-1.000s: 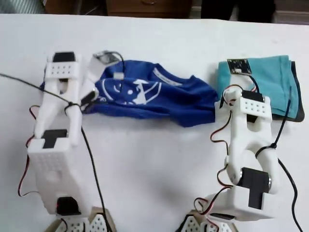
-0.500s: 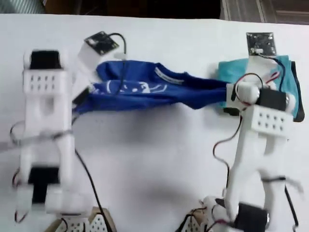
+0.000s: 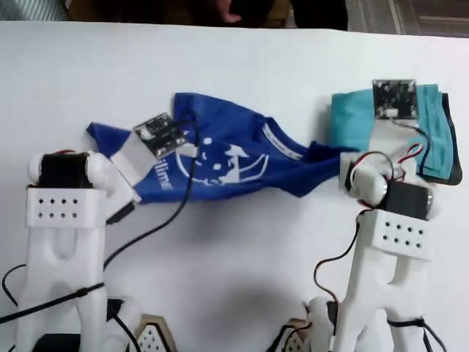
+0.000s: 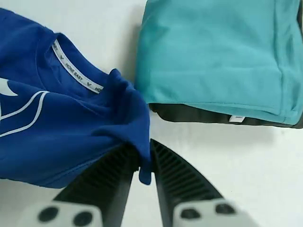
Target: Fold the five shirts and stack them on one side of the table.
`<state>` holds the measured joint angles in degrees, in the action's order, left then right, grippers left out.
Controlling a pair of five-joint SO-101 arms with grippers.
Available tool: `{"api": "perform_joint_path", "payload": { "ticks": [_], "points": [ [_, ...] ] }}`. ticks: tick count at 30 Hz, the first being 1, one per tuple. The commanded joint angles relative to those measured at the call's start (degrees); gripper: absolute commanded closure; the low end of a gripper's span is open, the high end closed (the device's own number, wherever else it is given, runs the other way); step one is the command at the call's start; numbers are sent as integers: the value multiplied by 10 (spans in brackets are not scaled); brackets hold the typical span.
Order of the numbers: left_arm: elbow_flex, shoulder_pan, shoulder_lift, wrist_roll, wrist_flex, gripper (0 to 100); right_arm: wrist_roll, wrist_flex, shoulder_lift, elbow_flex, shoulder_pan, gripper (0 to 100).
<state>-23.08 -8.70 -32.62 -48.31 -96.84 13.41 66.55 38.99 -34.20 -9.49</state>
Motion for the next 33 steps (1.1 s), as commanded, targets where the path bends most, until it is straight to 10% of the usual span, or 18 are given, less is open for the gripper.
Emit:
{"api": "perform_joint_path", "payload": {
  "ticks": [1, 15, 20, 33],
  "points": [
    [-15, -32, -15, -14, 38, 974, -4, -48, 20, -54, 2, 978],
    [-283, -40, -15, -17, 213, 934, -4, -182, 20, -225, 2, 978],
    [-222, -40, -16, -14, 178, 784, -4, -211, 20, -257, 2, 978],
    [-98, -43, 153, 33, 227, 785, -4, -219, 20, -262, 2, 978]
  ]
}}
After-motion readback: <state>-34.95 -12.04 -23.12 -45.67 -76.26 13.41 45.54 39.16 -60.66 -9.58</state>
